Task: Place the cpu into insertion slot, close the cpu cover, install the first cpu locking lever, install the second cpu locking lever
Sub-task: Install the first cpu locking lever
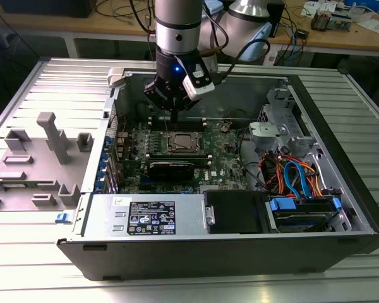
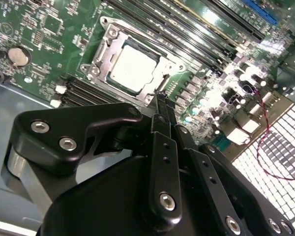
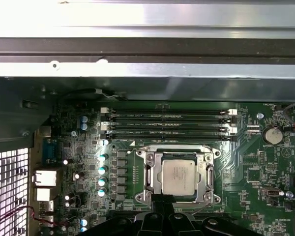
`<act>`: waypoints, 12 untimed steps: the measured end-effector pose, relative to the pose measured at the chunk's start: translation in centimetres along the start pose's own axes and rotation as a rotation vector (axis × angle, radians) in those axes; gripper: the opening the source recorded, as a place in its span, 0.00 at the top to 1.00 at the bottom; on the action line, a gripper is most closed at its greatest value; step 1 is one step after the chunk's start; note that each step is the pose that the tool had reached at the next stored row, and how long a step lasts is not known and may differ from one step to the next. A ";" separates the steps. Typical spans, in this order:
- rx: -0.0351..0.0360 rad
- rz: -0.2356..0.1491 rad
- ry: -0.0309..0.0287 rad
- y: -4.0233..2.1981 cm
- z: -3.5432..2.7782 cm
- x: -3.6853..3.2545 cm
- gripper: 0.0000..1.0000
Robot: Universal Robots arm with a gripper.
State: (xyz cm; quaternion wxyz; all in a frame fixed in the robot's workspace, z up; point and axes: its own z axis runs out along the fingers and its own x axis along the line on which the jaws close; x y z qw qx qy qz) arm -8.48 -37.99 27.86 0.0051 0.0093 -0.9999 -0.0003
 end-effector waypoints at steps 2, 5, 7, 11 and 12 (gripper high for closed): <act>0.0000 -0.001 -0.0001 0.01 0.01 0.48 0.89; 0.0001 -0.003 -0.0001 0.02 0.01 1.11 0.89; 0.0000 -0.013 -0.0002 0.03 0.02 1.36 0.89; -0.0009 -0.042 -0.0004 0.02 0.10 1.67 0.89; -0.0024 -0.044 -0.0006 0.03 0.13 1.80 0.89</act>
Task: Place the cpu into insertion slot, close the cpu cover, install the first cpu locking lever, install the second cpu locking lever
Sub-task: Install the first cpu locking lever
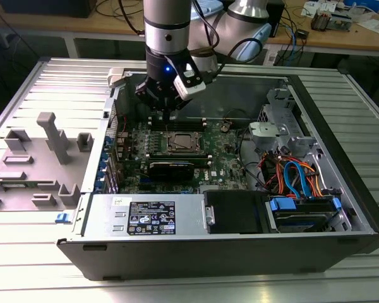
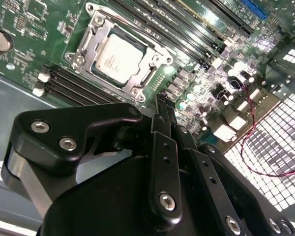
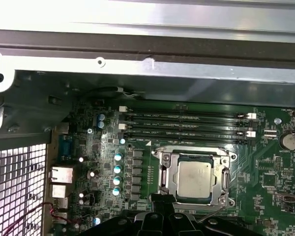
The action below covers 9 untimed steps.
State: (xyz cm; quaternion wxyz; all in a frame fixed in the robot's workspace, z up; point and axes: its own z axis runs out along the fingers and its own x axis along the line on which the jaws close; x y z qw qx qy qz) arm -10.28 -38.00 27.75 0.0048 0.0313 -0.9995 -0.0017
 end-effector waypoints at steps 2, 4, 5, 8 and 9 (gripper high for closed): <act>-0.0025 -0.003 -0.0008 0.02 0.09 0.29 0.89; -0.0030 -0.006 -0.0011 0.05 0.13 0.66 0.89; -0.0031 -0.006 -0.0012 0.06 0.15 0.72 0.89; -0.0029 -0.006 -0.0011 0.07 0.15 0.96 0.89; -0.0030 -0.006 -0.0011 0.07 0.15 0.97 0.89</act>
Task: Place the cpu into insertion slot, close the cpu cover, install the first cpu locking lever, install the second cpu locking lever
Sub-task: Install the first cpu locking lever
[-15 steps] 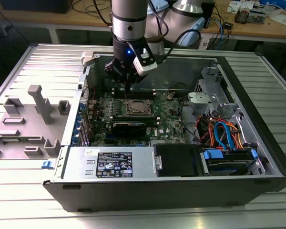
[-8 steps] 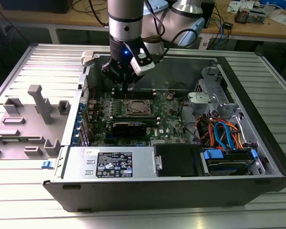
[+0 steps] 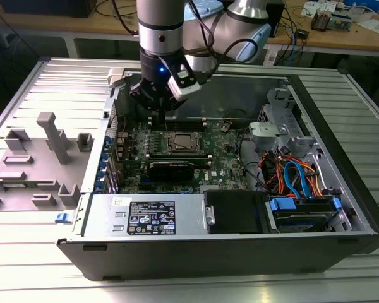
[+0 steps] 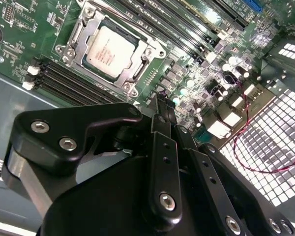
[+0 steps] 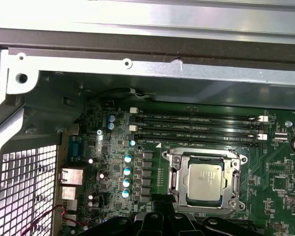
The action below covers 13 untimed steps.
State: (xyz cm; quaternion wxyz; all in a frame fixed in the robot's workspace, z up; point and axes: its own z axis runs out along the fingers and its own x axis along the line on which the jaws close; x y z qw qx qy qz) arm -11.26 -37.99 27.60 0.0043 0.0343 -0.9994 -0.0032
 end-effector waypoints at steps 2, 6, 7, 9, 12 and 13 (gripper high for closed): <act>0.0000 0.000 0.0000 0.00 0.00 0.01 0.89; 0.0000 0.000 0.0000 0.00 0.00 0.03 0.89; 0.0000 0.000 0.0000 0.00 0.00 0.03 0.89; 0.0001 0.000 0.0001 0.00 0.00 0.09 0.89; 0.0001 0.000 0.0000 0.01 0.00 0.25 0.89; 0.0001 0.000 0.0001 0.02 0.00 0.37 0.89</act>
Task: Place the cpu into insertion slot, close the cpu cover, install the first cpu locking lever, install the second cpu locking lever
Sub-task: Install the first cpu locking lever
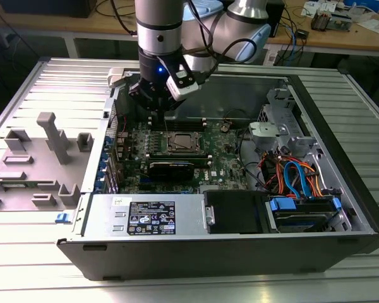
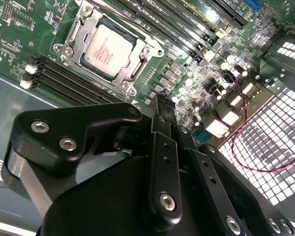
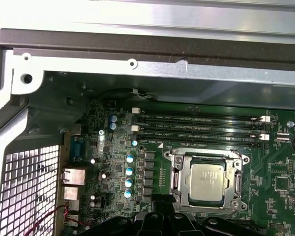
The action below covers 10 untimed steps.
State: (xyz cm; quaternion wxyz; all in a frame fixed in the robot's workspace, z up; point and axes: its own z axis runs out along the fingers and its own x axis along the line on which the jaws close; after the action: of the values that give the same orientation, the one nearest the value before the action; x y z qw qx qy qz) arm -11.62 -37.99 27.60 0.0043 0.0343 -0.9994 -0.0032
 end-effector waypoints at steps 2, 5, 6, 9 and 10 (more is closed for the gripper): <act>0.0000 0.000 -0.0002 0.02 0.02 0.24 0.89; -0.0001 0.000 -0.0004 0.05 0.06 0.67 0.89; -0.0002 0.000 -0.0005 0.07 0.08 0.76 0.89; 0.0000 0.000 -0.0004 0.13 0.10 1.02 0.89; 0.0002 0.000 -0.0003 0.15 0.11 1.08 0.89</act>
State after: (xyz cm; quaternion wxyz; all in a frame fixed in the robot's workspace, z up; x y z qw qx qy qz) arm -12.72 -37.91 27.50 0.0042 0.0344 -0.9994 -0.0031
